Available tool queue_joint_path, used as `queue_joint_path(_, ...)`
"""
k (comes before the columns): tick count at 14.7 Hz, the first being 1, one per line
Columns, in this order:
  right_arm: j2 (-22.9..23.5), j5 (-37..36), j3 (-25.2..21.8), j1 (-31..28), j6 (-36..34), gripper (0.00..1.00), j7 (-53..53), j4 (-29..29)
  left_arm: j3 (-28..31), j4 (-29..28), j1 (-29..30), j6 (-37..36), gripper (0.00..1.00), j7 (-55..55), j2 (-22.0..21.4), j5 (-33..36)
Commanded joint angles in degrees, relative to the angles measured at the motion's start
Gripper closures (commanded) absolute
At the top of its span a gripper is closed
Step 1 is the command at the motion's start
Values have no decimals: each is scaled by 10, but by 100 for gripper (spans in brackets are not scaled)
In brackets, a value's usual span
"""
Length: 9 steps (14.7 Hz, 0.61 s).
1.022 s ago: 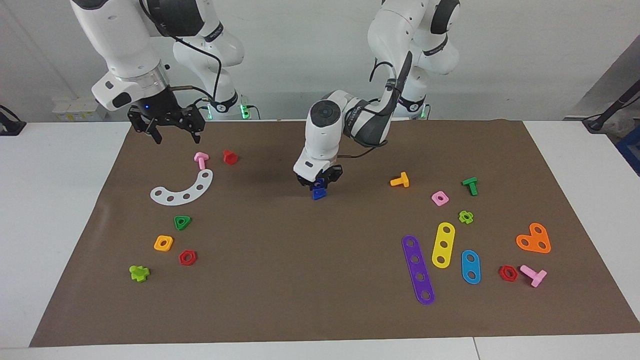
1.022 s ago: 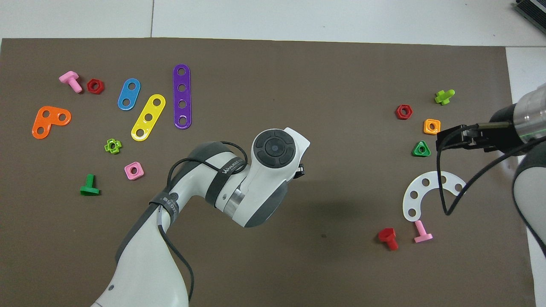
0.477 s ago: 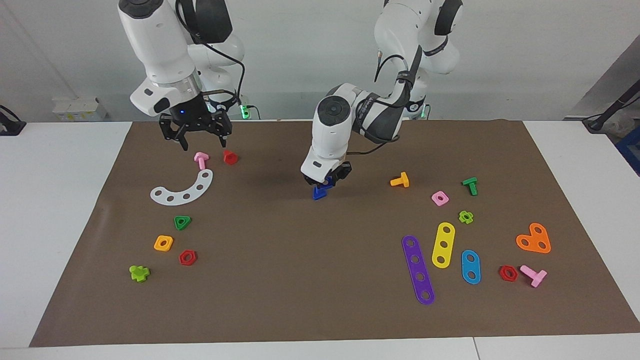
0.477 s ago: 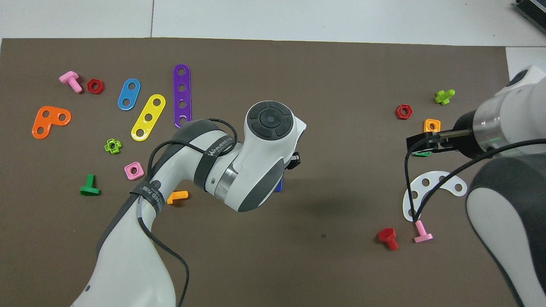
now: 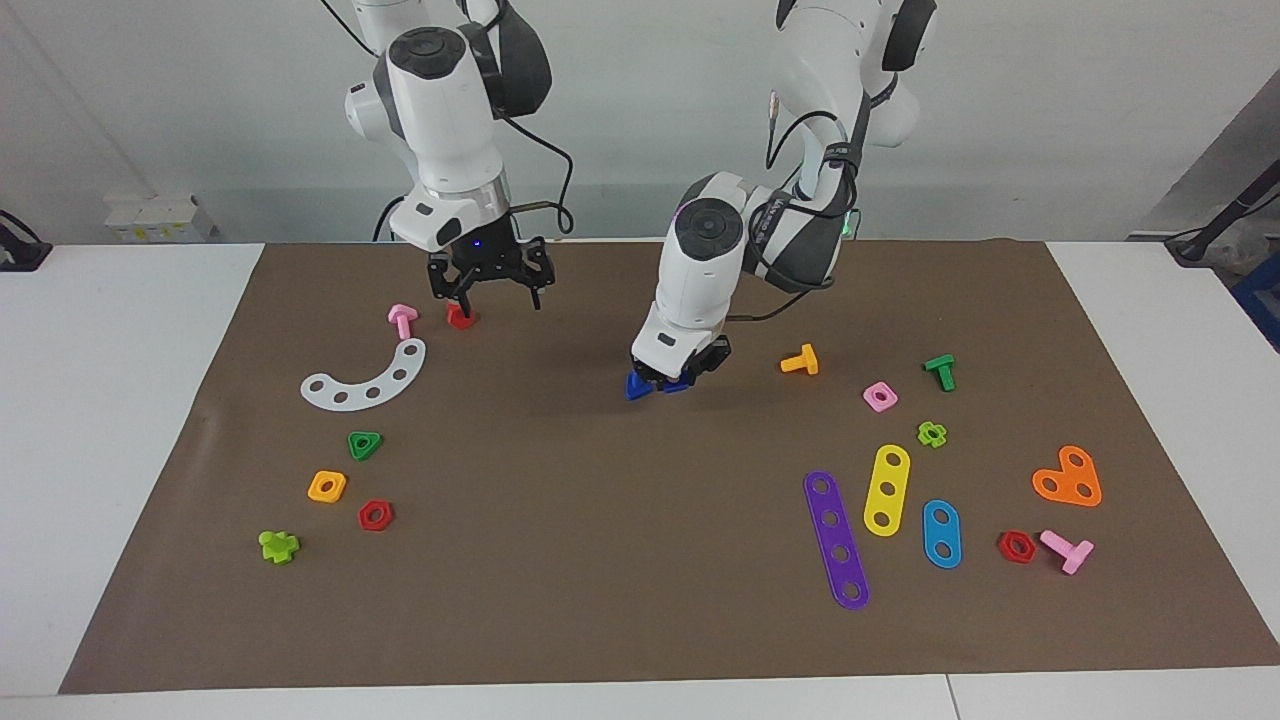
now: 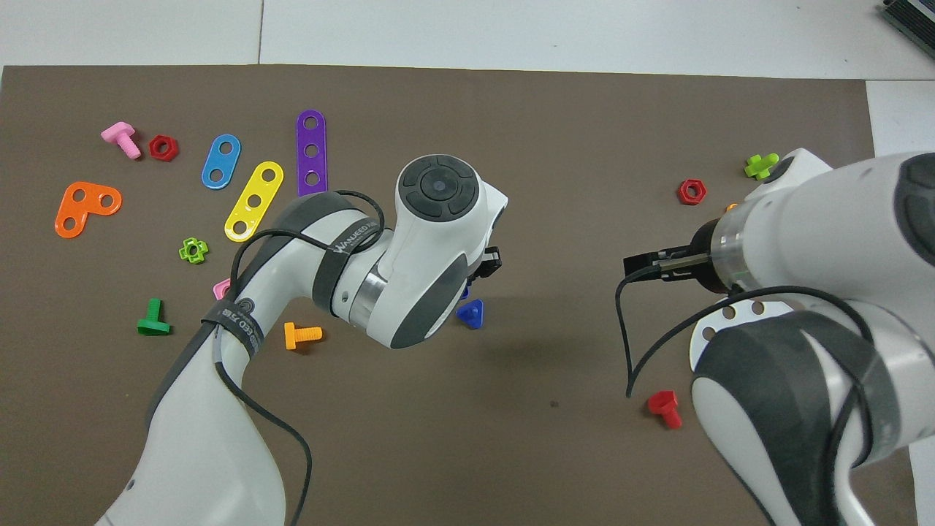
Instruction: Unscrew and place screws in storage area
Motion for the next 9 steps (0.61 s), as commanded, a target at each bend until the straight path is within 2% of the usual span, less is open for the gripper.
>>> queue_joint_path(1,20,4,-3,31,36,2,39,-14,0,-28,18,-8,100,29,-27,-11)
queue_joint_path(5,91,-2,-2,83,131,3,105,-16,0,-74,57,-1,100,89,-59,-12)
queue_joint_path(9,148,-7,-3,126,198,4,147,-16,1,-127,89,16,100,145,-84,-12)
